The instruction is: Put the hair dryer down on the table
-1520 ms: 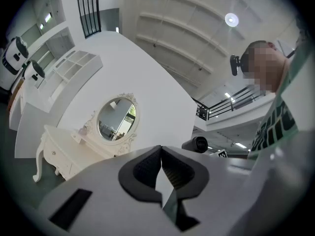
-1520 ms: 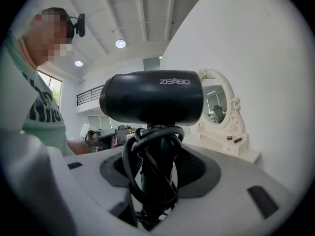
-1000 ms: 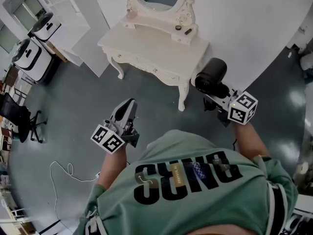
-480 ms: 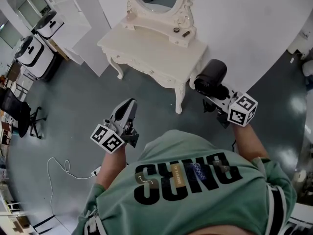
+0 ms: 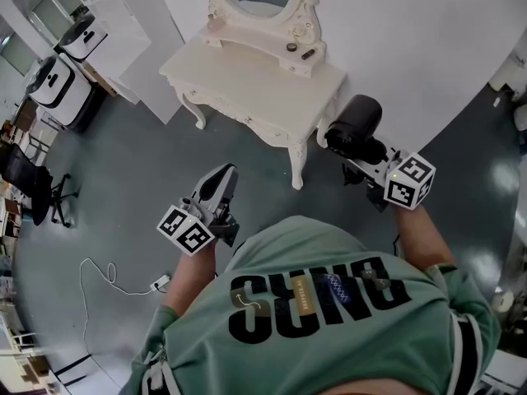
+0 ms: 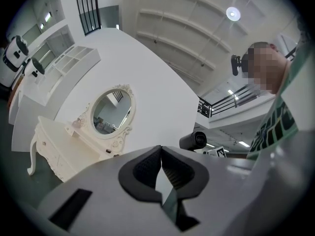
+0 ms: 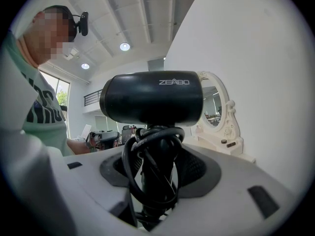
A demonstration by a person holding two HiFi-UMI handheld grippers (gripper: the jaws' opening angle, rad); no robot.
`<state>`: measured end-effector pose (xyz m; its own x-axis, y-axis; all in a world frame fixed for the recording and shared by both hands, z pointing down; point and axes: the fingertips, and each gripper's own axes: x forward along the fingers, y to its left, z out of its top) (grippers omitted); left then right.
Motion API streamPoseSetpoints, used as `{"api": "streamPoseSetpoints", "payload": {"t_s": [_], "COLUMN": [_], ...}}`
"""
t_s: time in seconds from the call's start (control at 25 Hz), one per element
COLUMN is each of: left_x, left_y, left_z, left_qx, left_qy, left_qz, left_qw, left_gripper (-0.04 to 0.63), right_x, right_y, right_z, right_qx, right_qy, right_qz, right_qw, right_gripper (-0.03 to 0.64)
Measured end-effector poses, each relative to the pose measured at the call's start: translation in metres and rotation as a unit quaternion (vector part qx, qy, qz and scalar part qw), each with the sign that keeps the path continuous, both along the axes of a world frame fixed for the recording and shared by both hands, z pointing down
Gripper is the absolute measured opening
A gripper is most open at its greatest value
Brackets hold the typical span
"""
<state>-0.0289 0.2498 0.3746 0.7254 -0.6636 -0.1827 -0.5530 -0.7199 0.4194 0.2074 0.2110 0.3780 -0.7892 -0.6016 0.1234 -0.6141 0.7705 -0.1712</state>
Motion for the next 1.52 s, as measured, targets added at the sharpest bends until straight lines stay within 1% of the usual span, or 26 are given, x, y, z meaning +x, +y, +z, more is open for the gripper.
{"api": "streamPoseSetpoints", "payload": {"t_s": [0.2,0.4,0.6,0.8,1.0,1.16,1.28,1.4,1.52], "left_x": [-0.006,-0.021,-0.051,-0.077,-0.089,-0.084,-0.072,-0.050,-0.013], "left_y": [-0.032,-0.093,-0.189,-0.294,-0.383,-0.427,-0.454,-0.472,-0.483], "left_z": [0.009,0.026,0.029,0.017,0.010,0.009,0.012,0.012,0.000], "left_qx": [-0.010,-0.012,0.001,0.007,0.006,0.003,0.001,-0.003,-0.004], "left_qy": [0.005,0.006,0.009,0.006,0.004,0.001,-0.004,-0.008,-0.013], "left_qz": [0.004,0.026,0.054,0.092,0.121,0.137,0.137,0.128,0.107], "left_qw": [0.9999,0.9996,0.9985,0.9957,0.9926,0.9906,0.9905,0.9918,0.9942], "left_gripper": [0.012,0.012,0.012,0.012,0.012,0.012,0.012,0.012,0.012], "right_x": [-0.004,-0.022,-0.053,-0.085,-0.101,-0.106,-0.099,-0.080,-0.045], "right_y": [-0.030,-0.085,-0.166,-0.248,-0.325,-0.366,-0.391,-0.408,-0.423], "right_z": [0.011,0.020,0.019,0.008,-0.003,-0.007,-0.004,-0.003,-0.012], "right_qx": [-0.010,-0.014,-0.004,-0.007,-0.004,-0.005,-0.008,-0.014,-0.019], "right_qy": [-0.002,-0.002,-0.003,-0.011,-0.020,-0.017,-0.019,-0.021,-0.021], "right_qz": [0.005,0.020,0.048,0.077,0.100,0.106,0.102,0.090,0.069], "right_qw": [1.000,1.000,0.999,0.997,0.995,0.994,0.995,0.996,0.997], "right_gripper": [0.215,0.215,0.215,0.215,0.215,0.215,0.215,0.215,0.215]}}
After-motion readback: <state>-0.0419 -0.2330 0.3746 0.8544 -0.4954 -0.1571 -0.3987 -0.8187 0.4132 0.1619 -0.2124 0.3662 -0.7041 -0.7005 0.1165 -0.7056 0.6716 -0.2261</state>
